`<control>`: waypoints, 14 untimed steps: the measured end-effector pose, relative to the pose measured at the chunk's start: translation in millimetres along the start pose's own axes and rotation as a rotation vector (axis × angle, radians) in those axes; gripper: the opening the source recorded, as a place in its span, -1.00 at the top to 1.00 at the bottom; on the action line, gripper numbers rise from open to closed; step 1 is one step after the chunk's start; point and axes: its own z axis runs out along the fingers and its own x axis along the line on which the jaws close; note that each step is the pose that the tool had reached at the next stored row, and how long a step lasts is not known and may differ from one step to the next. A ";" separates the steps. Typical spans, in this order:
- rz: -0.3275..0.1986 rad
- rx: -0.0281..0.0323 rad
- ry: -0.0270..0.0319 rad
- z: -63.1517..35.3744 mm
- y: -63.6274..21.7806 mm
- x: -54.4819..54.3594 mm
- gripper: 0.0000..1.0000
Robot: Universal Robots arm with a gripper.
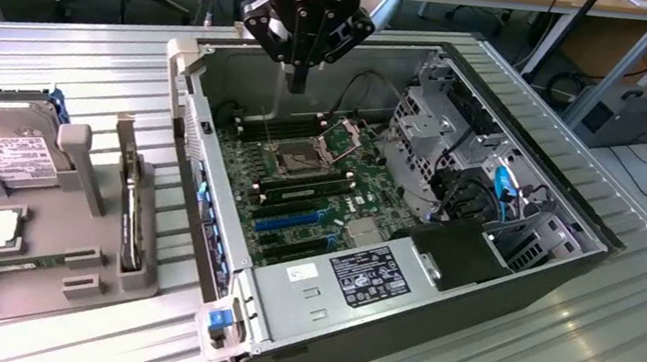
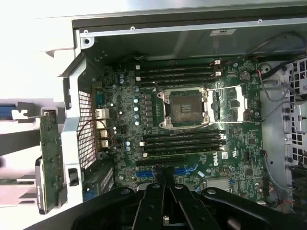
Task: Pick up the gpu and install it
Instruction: 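Reach for the gpu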
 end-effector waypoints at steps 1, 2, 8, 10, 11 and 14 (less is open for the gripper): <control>0.000 0.0001 0.0000 0.0 0.0 0.2 0.79; 0.000 0.0000 -0.0001 0.0 0.0 0.3 0.79; 0.000 0.0000 0.0000 0.0 -0.1 1.2 0.79; 0.000 0.0000 0.0000 -0.1 -0.2 2.0 0.79; 0.000 0.0000 0.0000 -0.1 -0.2 2.7 0.79; 0.000 0.0000 -0.0001 -0.1 -0.3 4.3 0.79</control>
